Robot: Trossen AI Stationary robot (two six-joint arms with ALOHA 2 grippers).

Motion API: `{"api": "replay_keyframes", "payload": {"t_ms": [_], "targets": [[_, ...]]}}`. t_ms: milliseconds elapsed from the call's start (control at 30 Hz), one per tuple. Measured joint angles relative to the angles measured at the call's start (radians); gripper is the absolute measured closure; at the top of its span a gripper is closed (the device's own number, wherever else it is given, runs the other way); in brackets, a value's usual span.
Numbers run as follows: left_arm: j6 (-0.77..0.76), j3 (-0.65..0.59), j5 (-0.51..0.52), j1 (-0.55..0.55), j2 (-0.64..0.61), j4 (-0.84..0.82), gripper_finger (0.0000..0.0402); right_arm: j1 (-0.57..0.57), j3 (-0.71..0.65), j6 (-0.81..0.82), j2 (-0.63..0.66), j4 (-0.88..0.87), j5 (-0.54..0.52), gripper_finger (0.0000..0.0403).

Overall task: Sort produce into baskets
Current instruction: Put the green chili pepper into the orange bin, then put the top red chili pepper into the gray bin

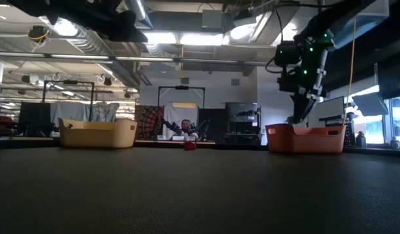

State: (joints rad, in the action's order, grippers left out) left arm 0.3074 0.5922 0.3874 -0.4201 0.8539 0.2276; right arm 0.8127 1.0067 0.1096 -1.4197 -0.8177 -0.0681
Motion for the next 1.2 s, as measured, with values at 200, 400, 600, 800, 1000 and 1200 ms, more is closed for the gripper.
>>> {"api": "replay_keyframes", "payload": {"t_ms": [200, 400, 600, 800, 1000, 1200], "targets": [[-0.018, 0.000, 0.000, -0.029, 0.011, -0.002, 0.0228, 0.000, -0.068, 0.041, -0.004, 0.148, -0.007, 0.0397], [-0.019, 0.000, -0.007, -0.026, 0.016, -0.008, 0.0228, -0.001, -0.107, 0.074, -0.004, 0.165, -0.077, 0.0396], [-0.020, 0.000, -0.030, -0.026, 0.016, -0.007, 0.0228, -0.001, -0.107, 0.097, -0.004, 0.166, -0.097, 0.0334], [-0.065, 0.000, -0.038, -0.025, 0.016, -0.006, 0.0228, -0.001, -0.107, 0.036, -0.004, 0.170, -0.122, 0.0250], [-0.072, 0.000, -0.038, -0.025, 0.016, -0.007, 0.0228, -0.002, -0.107, -0.054, 0.042, 0.241, -0.231, 0.0227], [-0.100, 0.000, -0.074, -0.025, 0.016, -0.010, 0.0228, -0.002, -0.107, -0.060, 0.172, 0.260, -0.190, 0.0226]]}}
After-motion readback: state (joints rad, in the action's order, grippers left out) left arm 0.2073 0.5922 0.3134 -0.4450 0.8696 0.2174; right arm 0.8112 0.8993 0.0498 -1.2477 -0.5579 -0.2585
